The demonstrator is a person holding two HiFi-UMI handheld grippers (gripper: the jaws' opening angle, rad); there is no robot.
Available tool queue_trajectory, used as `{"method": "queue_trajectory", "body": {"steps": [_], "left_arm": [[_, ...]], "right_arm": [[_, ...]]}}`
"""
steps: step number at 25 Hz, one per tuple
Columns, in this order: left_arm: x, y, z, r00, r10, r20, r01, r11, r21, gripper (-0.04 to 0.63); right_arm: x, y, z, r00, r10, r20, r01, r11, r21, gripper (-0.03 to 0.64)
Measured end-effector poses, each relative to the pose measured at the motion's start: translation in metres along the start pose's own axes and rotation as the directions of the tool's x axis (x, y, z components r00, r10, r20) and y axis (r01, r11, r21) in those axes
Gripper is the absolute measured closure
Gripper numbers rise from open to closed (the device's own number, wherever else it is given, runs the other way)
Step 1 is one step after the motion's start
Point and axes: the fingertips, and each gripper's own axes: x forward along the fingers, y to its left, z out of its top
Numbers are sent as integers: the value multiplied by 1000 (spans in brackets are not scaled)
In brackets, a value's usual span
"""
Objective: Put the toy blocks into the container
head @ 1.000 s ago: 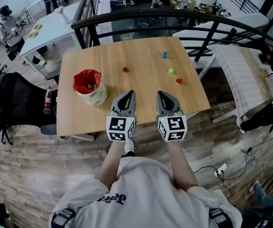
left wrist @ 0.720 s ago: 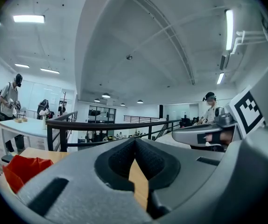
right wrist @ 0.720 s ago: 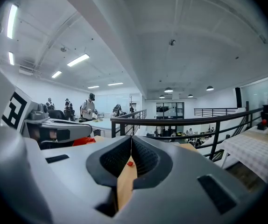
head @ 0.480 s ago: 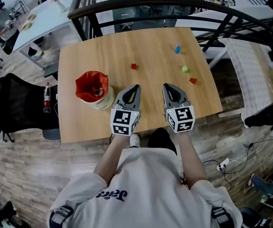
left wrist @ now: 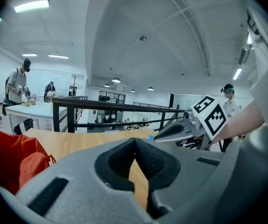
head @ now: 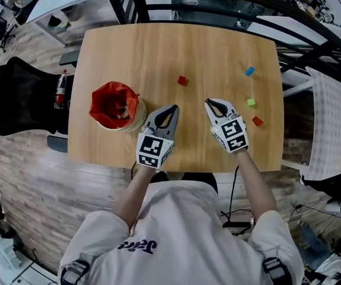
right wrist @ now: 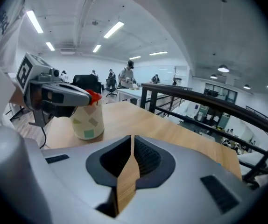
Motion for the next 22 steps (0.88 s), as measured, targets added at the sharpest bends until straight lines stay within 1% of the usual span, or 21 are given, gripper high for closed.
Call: {"method": "queue_trajectory", "body": {"steps": [3,8,9,10,11,14,16,19,22], "left_arm": [[15,16,-7,1000,30,-4,-30,999,-25,582],[32,37,-29,998,61,-32,-62,997,-40,582],[37,42,-36,997,65,-40,-67,997,-41,581],[41,46,-42,996,70,-48,-72,996,-44,581],[45,49,-49,996,74,-55,-77,996,-49,581],[54,58,-69,993,89,-77,-94,993,-71,581],[58,64,-79,991,98,-90,-107,990,-90,581],[62,69,-86,990,107,-95,-116,988,-105,581],[62,69,-88,989,109,-95,-119,987,-106,581]], "right_arm": [[42,-13,-12,995,76,-65,-79,996,-47,600],[108,-19,-34,973,177,-148,-189,979,-71,597],[122,-20,-38,968,192,-162,-207,975,-76,584],[137,-21,-44,962,206,-177,-223,971,-82,523],[150,-21,-50,957,216,-192,-236,968,-86,464],[183,-24,-63,950,231,-210,-255,962,-95,460],[201,-25,-72,942,233,-243,-262,960,-94,434],[221,-27,-77,935,230,-269,-265,959,-101,417],[233,-28,-79,931,230,-283,-278,950,-142,407]]}}
